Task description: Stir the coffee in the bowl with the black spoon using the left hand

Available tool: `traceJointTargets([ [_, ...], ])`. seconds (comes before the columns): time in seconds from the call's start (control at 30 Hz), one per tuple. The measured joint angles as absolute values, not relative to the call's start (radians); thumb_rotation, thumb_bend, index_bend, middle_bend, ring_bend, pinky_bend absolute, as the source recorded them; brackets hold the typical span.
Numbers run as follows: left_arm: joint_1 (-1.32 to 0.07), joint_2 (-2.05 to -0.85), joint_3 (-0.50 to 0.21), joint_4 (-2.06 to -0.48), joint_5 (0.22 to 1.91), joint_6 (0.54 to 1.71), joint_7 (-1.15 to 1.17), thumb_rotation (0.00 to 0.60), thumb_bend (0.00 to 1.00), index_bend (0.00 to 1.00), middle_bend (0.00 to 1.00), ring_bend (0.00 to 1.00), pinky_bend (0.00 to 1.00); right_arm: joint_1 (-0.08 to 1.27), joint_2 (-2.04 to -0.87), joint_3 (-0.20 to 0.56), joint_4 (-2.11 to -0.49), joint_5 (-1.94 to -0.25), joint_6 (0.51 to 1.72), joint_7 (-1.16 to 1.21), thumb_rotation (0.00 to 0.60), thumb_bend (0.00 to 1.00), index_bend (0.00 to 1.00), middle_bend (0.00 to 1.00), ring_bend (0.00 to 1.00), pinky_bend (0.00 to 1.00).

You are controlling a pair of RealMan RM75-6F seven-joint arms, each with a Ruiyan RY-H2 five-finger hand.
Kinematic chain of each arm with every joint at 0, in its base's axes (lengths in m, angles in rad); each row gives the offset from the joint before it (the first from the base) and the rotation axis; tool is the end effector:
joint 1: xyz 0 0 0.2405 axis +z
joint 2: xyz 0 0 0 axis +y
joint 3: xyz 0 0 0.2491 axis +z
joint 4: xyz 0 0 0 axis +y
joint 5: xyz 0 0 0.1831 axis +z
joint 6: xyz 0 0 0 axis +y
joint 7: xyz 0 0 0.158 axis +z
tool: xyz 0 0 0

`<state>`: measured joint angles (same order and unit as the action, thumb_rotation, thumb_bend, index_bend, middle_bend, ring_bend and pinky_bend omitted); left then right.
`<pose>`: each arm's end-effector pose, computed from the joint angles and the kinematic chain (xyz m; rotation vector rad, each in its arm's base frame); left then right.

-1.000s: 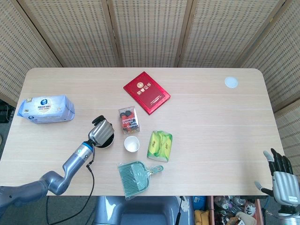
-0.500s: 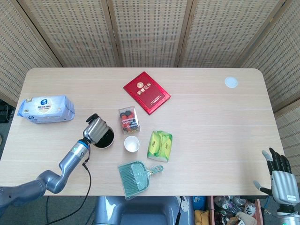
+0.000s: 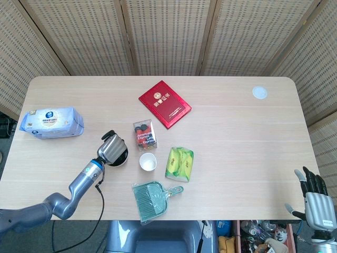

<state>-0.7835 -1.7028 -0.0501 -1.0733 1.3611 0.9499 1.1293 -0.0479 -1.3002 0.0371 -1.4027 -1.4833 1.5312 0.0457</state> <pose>-0.1662 0.3590 -0.0331 -2.0160 0.3070 -0.2584 -0.3388 -0.1479 0.1473 1.2604 -0.9751 0.8278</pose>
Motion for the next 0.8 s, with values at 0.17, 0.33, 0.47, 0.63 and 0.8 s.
traceJointTargets([
  [0.17,-0.799,-1.724,-0.065,-1.045,1.350,0.947,1.136,0.600,0.41,0.72,0.76,0.69,0.69,-0.050,-1.300,0.037,-1.402,-1.480,1.529,0.046,0.600,0.24,0.07,0.02,0.00,0.00],
  [0.33,-0.803,-1.730,-0.074,-1.025,1.335,0.945,1.139,0.600,0.41,0.72,0.76,0.69,0.69,-0.053,-1.300,0.036,-1.403,-1.477,1.531,0.045,0.600,0.24,0.07,0.02,0.00,0.00],
  [0.47,-0.799,-1.727,-0.075,-1.011,1.320,0.942,1.134,0.600,0.41,0.72,0.76,0.69,0.69,-0.054,-1.299,0.036,-1.405,-1.480,1.534,0.043,0.600,0.24,0.07,0.02,0.00,0.00],
  [0.63,-0.783,-1.698,-0.053,-1.041,1.322,0.943,1.120,0.600,0.41,0.72,0.76,0.69,0.69,-0.051,-1.299,0.036,-1.406,-1.486,1.535,0.044,0.600,0.24,0.07,0.02,0.00,0.00],
  [0.8,-0.771,-1.672,-0.033,-1.084,1.333,0.952,1.114,0.600,0.41,0.72,0.76,0.69,0.69,-0.051,-1.299,0.035,-1.405,-1.489,1.536,0.046,0.600,0.24,0.07,0.02,0.00,0.00],
])
